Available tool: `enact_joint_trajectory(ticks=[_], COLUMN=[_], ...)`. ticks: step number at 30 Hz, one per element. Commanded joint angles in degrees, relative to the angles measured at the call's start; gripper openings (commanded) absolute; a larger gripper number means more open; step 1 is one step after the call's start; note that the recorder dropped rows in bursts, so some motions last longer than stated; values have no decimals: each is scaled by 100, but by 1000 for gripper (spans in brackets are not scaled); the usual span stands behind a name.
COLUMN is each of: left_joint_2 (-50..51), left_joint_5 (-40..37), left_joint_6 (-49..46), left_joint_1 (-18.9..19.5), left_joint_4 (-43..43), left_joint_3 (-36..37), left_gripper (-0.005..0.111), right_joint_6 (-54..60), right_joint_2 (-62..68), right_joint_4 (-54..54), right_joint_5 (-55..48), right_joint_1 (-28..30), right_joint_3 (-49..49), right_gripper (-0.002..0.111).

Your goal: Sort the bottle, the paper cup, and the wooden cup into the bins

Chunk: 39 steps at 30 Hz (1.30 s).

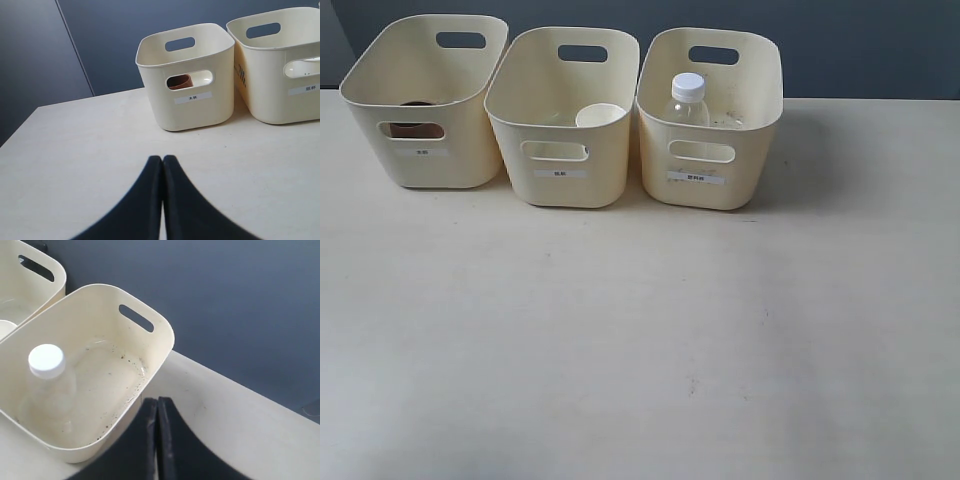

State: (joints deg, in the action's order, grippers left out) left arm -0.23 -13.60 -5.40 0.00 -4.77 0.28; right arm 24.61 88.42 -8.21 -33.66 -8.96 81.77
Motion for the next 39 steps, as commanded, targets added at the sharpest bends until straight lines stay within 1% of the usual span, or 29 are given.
enact_joint_trajectory(ticks=[1,14,25,33,35,37,39], left_joint_2=[23,23,23,23,23,23,23], left_joint_5=[29,29,29,29,29,29,29], left_joint_6=[30,30,30,30,30,30,30], left_joint_1=[-27,-27,-27,-27,-27,-27,-27], left_joint_4=[15,15,15,15,15,15,15], left_joint_3=[-28,-28,-28,-28,-28,-28,-28], left_gripper=[0,0,0,0,0,0,0], right_joint_6=[-20,-20,-20,-20,-237,-562,-658], right_joint_2=[-451,-2622,-3738,-4492,-4740,-5073,-5447], right_joint_4=[-90,-151,-151,-151,-179,-105,-90], right_joint_5=[-9,-9,-22,-22,-175,-392,-153], right_joint_1=[27,27,48,761,957,1081,1179], right_joint_3=[-39,-39,-39,-39,-51,-277,-796], right_gripper=[-1,-1,-1,-1,-1,-1,-1])
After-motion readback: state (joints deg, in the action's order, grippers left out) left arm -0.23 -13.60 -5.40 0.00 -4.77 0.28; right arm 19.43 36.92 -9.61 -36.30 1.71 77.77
